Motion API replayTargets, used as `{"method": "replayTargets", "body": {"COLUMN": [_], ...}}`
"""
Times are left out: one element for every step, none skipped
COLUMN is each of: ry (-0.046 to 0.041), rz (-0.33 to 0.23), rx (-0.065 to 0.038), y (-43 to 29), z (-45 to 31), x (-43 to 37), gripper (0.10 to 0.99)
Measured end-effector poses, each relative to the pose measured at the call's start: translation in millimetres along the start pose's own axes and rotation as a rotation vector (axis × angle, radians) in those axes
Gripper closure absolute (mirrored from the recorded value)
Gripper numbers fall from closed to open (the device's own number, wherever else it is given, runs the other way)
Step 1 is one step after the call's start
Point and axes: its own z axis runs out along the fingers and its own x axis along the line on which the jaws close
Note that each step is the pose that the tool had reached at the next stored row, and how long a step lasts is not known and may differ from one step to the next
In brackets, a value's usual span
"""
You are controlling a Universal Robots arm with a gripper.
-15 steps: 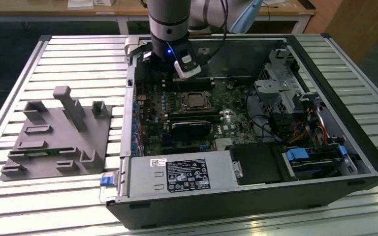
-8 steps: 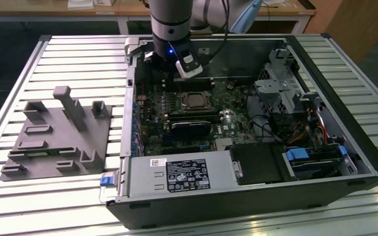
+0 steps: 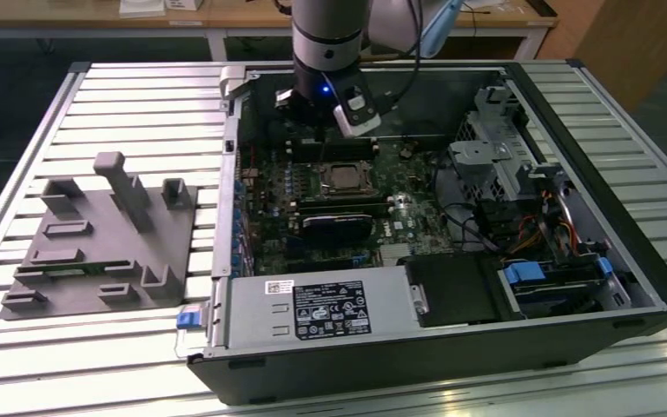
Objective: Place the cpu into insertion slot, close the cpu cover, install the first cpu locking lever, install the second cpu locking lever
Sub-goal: 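Install the first cpu locking lever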
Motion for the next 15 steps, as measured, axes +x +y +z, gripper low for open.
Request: {"method": "replayTargets", "body": {"ry": [0.0, -0.0001, -0.0002, -0.0005, -0.0006, -0.0008, -0.0008, -0.0013, -0.0042, -0.0131, -0.0269, -0.0399, -0.0532, -0.0656, -0.0756], "rz": [0.0, 0.0, 0.0, 0.0, 0.0, 0.0, 0.0, -0.001, -0.001, -0.004, -0.008, -0.012, -0.015, -0.019, -0.021], "rx": [0.001, 0.002, 0.004, 0.006, 0.008, 0.01, 0.012, 0.013, 0.014, 0.014, 0.013, 0.013, 0.012, 0.012, 0.011], "y": [0.5, 1.0, 1.5, 1.9, 2.1, 2.1, 2.1, 2.1, 2.1, 2.1, 2.0, 2.0, 1.9, 1.8, 1.7], "z": [0.1, 0.2, 0.3, 0.4, 0.4, 0.4, 0.5, 0.4, 0.4, 0.5, 0.7, 0.8, 1.0, 1.2, 1.5], "x": [-3.4, -6.6, -9.6, -11.7, -12.7, -12.9, -13.0, -12.9, -12.9, -12.7, -12.4, -12.1, -11.8, -11.6, -11.5], "gripper": [0.98, 0.98, 0.98, 0.98, 0.98, 0.98, 0.98, 0.98, 0.98, 0.98, 0.98, 0.98, 0.98, 0.98, 0.98]}}
